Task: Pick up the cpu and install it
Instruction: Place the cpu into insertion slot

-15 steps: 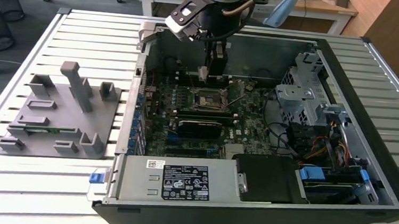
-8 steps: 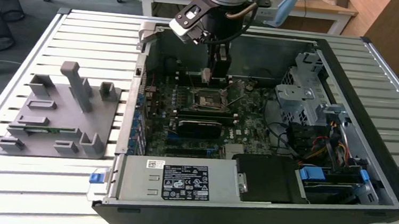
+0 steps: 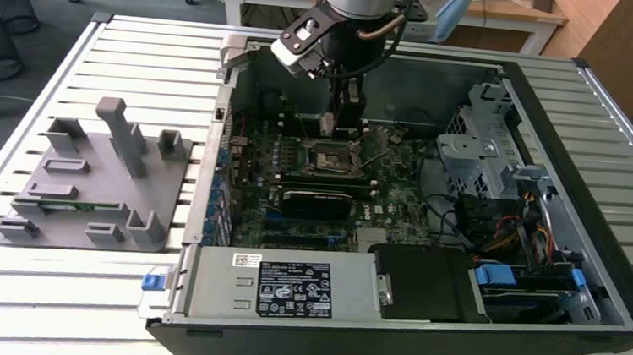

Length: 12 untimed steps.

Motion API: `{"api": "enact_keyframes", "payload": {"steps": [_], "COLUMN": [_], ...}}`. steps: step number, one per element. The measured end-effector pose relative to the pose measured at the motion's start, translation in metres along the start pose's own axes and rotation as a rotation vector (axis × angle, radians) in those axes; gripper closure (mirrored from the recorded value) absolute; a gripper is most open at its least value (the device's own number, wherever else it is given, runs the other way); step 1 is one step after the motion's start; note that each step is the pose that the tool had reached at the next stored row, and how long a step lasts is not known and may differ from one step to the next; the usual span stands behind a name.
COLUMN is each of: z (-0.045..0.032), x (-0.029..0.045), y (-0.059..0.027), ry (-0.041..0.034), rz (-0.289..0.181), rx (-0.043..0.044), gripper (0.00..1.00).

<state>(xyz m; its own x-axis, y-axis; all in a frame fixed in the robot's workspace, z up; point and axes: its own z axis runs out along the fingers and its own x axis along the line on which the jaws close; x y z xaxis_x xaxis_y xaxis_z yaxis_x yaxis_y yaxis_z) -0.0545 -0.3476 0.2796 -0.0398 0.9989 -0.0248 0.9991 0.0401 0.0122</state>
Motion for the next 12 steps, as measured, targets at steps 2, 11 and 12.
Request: {"api": "enact_keyframes", "payload": {"steps": [2, 11, 12], "z": [0.0037, 0.0197, 0.0216], "x": [0.0002, 0.0029, 0.0036], "y": [0.0001, 0.002, 0.0021], "ry": [0.0001, -0.0002, -0.0001], "rz": [0.001, 0.026, 0.027], "rx": [-0.0001, 0.0005, 0.0006], "gripper": [0.46, 0.46, 0.46]}}
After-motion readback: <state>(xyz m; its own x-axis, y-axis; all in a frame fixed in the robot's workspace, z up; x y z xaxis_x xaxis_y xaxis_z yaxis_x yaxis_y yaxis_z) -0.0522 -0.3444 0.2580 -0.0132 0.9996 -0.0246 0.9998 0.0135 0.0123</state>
